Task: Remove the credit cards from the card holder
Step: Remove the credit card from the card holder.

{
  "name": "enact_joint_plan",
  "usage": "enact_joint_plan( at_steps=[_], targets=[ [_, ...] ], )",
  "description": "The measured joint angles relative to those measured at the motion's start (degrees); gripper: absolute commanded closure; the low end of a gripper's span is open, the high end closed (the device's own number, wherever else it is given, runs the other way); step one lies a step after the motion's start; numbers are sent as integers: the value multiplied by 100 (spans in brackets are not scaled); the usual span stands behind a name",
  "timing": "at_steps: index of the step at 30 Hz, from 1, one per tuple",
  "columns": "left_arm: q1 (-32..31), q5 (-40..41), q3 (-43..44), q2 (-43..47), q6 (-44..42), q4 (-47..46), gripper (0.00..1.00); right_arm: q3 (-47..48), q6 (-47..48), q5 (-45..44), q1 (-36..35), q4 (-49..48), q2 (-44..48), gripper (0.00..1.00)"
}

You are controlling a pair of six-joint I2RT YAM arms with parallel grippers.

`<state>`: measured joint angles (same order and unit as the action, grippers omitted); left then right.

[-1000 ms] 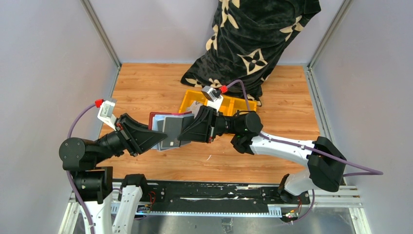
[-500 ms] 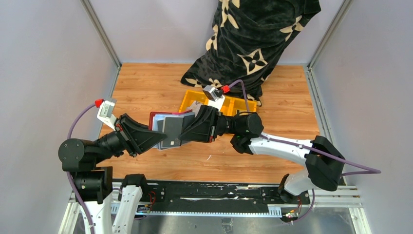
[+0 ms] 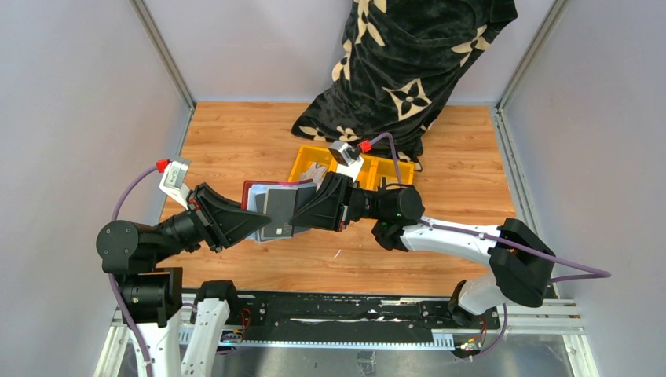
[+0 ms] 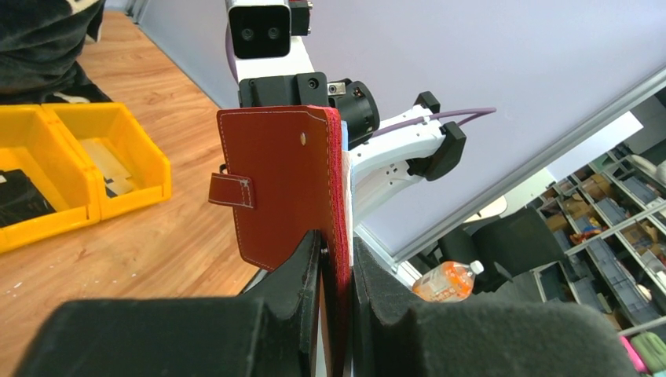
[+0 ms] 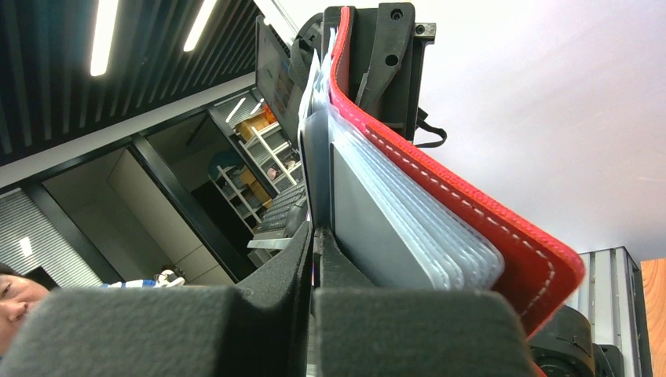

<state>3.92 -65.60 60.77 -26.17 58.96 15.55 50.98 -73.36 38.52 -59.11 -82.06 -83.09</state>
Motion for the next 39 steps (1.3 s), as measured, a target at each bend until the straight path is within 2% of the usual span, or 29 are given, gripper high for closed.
enact_joint_plan(
  at_steps=[4,14,16,18,24,28,32,39],
  targets=[
    [0,7,0,0,-22,26,81,-22,0,-26,0,-26,2,100],
    [0,-68,0,0,-39,103,83,-181,15,-87,2,26,149,100],
    [0,-83,0,0,-44,107,87,-184,37,-87,7,44,166,89],
    [0,-83,0,0,-48,109,89,-184,33,-85,11,55,168,83],
    [0,-59,22,2,-90,105,90,-90,-26,-61,72,-68,170,80],
    [0,-39,72,4,-90,81,90,164,-68,-24,74,-68,68,82],
    [0,-17,129,4,-133,81,89,286,-98,-4,85,-63,-7,100],
    [0,-15,188,4,-170,118,86,280,-116,-33,96,-70,-11,100]
  ],
)
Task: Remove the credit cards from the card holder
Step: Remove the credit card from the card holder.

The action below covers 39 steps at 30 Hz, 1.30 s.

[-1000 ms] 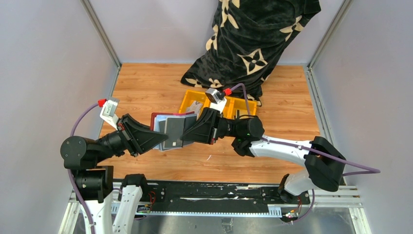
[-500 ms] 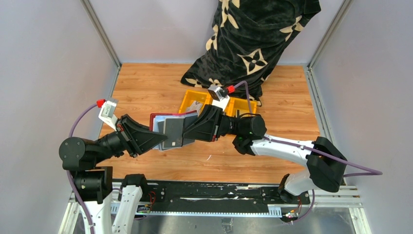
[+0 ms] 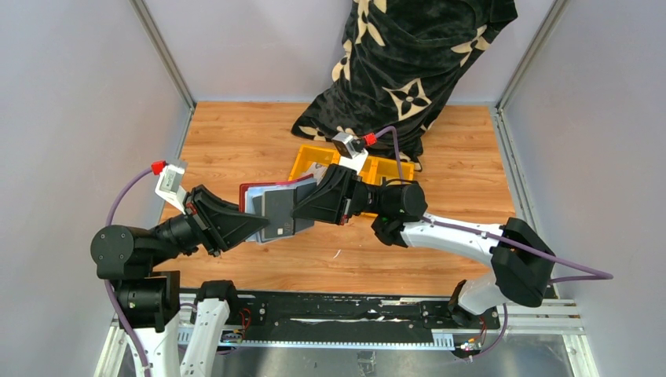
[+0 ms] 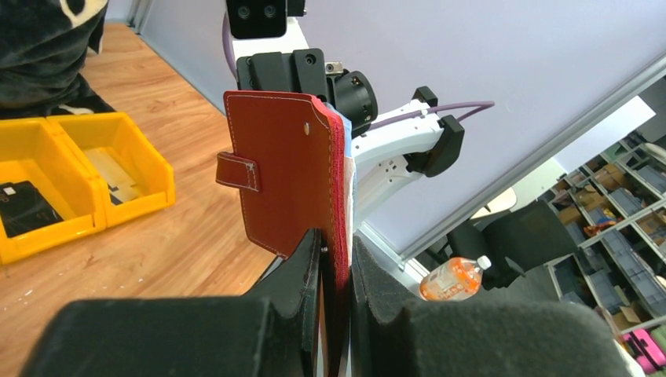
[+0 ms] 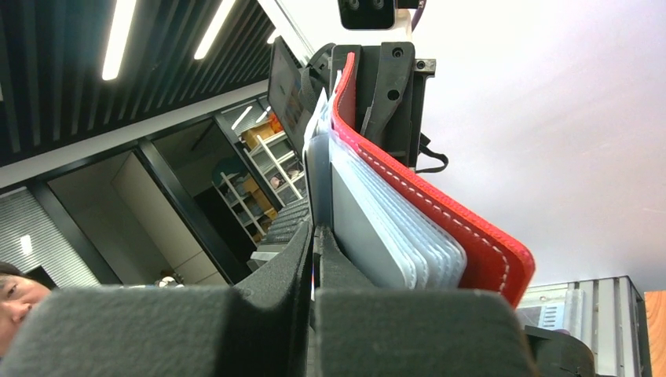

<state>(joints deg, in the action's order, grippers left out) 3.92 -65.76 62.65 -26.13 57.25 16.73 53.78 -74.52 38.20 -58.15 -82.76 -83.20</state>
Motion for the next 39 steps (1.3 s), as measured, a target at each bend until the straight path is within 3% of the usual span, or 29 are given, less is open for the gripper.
enact_joint_plan(
  at_steps=[10,27,32,39],
  targets=[
    [0,2,24,-4,9,101,82,-264,-116,-243,2,-238,0,100],
    [0,48,61,-24,144,11,87,-621,-101,-444,44,-404,249,100],
    [0,57,66,-22,153,-13,86,-542,-68,-402,35,-422,229,73],
    [0,85,66,-15,125,-7,84,-321,168,-291,0,-153,227,68]
  ],
)
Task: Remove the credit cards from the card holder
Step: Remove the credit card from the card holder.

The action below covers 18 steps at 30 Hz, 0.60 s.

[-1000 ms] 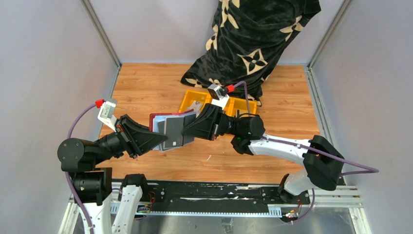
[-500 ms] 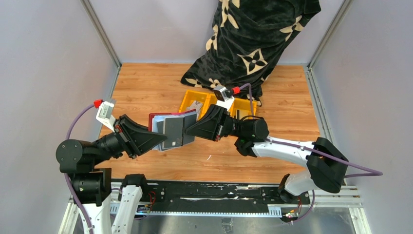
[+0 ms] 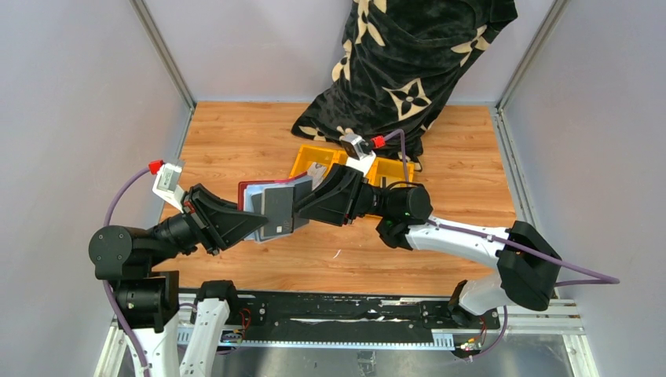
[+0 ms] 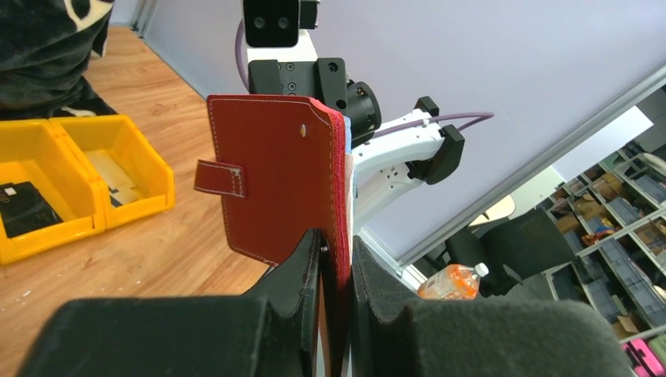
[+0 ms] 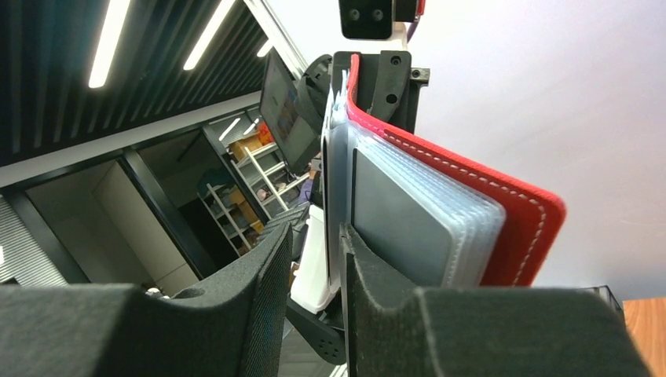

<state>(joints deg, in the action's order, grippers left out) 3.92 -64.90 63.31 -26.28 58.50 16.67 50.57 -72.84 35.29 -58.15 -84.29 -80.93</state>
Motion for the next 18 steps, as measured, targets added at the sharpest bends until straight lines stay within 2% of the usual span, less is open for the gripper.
enact_joint_plan(
  at_steps=[5,12,18],
  targets=[
    [0,39,0,20,-87,22,83,208,197,149,0,420,0,72],
    [0,37,0,48,-234,127,77,400,313,326,0,750,0,100],
    [0,42,0,55,-291,188,71,400,317,372,0,835,0,100]
  ],
)
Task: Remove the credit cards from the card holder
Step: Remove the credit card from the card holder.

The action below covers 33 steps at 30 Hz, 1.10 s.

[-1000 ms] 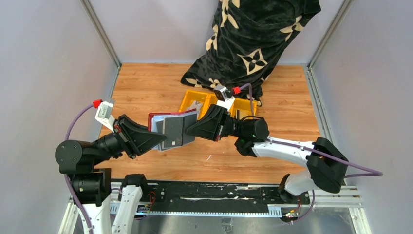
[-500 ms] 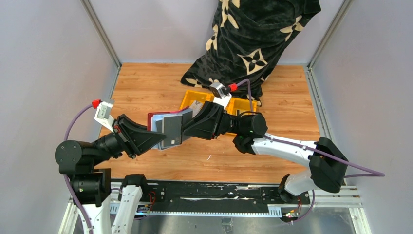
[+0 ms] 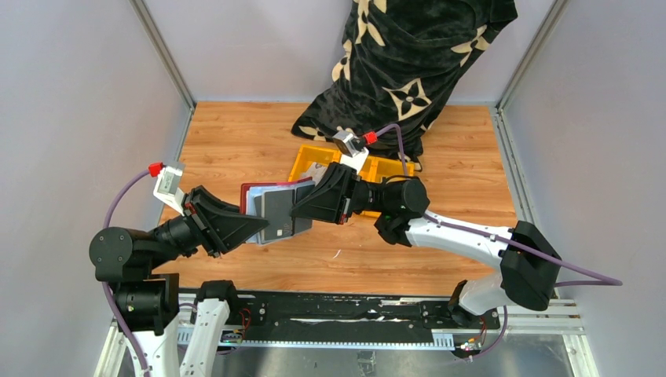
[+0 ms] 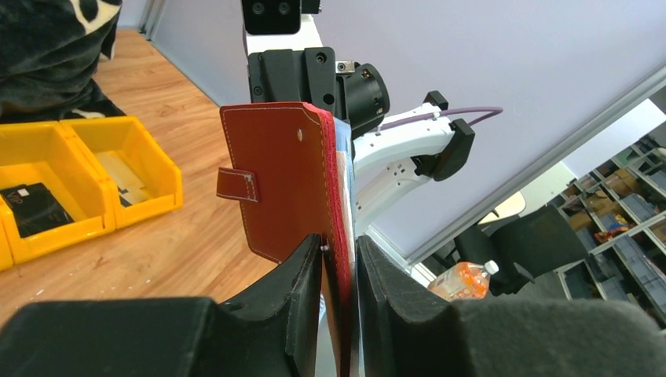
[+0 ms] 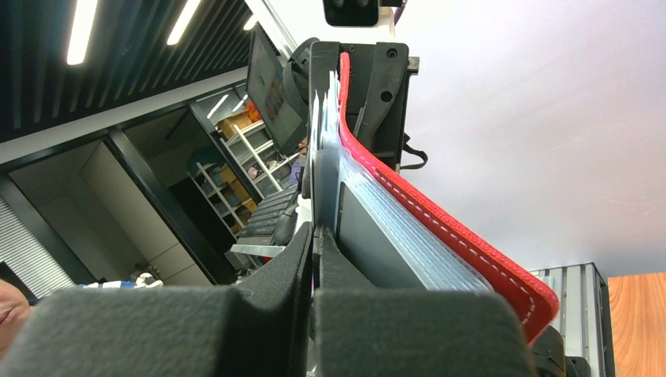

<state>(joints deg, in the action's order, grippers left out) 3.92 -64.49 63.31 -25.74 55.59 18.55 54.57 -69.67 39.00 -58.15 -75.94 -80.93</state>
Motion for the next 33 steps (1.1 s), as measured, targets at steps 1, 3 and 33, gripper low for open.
enact_joint_plan(
  at_steps=[1,3,33],
  targets=[
    [0,2,0,2,17,-4,72,-4,-9,-2,0,-13,0,100],
    [0,2,-7,13,90,-70,72,-37,-63,-7,0,-122,-2,100],
    [0,-74,-44,33,470,-293,94,-763,-308,-372,4,-839,229,100]
  ],
)
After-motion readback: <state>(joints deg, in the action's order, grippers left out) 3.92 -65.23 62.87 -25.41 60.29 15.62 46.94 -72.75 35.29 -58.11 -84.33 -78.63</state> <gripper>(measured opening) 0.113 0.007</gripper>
